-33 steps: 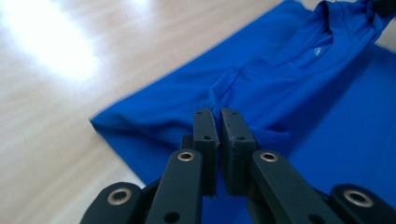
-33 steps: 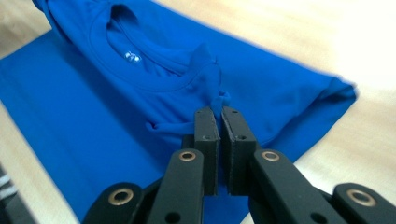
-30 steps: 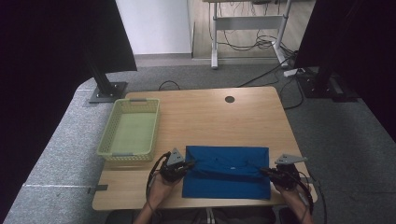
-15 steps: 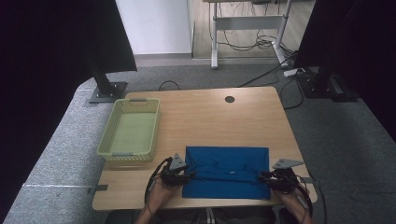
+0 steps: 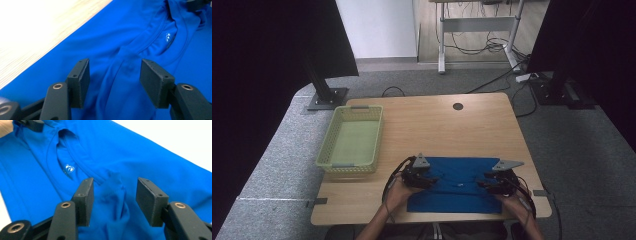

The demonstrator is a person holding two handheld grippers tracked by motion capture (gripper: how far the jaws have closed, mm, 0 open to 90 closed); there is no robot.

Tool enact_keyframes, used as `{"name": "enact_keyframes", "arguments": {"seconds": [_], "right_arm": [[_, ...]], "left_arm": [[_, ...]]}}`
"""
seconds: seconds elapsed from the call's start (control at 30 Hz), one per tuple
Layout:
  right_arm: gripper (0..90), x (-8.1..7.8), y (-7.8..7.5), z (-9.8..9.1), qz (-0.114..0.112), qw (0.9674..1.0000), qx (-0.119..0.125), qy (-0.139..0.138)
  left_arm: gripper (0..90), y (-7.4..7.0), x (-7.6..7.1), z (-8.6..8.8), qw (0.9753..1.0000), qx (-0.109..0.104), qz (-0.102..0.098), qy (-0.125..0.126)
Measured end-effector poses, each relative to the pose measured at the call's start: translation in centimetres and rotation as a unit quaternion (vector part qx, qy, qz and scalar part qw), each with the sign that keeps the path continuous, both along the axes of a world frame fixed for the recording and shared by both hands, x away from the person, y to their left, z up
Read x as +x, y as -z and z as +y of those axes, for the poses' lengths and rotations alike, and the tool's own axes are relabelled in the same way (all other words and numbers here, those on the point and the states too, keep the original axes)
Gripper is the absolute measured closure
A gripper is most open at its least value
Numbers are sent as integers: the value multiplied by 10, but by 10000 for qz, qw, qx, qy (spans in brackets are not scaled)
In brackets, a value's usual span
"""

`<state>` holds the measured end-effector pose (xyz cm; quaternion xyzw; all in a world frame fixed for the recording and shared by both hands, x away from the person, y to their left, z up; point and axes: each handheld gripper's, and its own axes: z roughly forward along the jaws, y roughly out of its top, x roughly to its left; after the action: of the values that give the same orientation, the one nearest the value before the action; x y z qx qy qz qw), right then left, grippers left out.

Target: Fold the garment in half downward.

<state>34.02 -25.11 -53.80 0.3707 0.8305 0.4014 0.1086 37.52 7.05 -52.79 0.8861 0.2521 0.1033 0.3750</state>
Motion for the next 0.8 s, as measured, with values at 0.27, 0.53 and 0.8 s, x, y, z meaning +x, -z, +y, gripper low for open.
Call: {"name": "enact_keyframes", "arguments": {"seconds": [0.27, 0.53, 0.8], "right_arm": [[706, 11, 7, 14, 120, 9992, -336, -160], [832, -7, -8, 10, -79, 9997, -90, -234], [829, -33, -15, 7, -166, 9990, 231, -341]], "left_arm": [[671, 10, 3, -18, 9993, 310, -42, 223], [825, -4, -10, -12, 9994, 156, -198, 228], [825, -17, -43, 4, 9989, -299, -127, 344]]}}
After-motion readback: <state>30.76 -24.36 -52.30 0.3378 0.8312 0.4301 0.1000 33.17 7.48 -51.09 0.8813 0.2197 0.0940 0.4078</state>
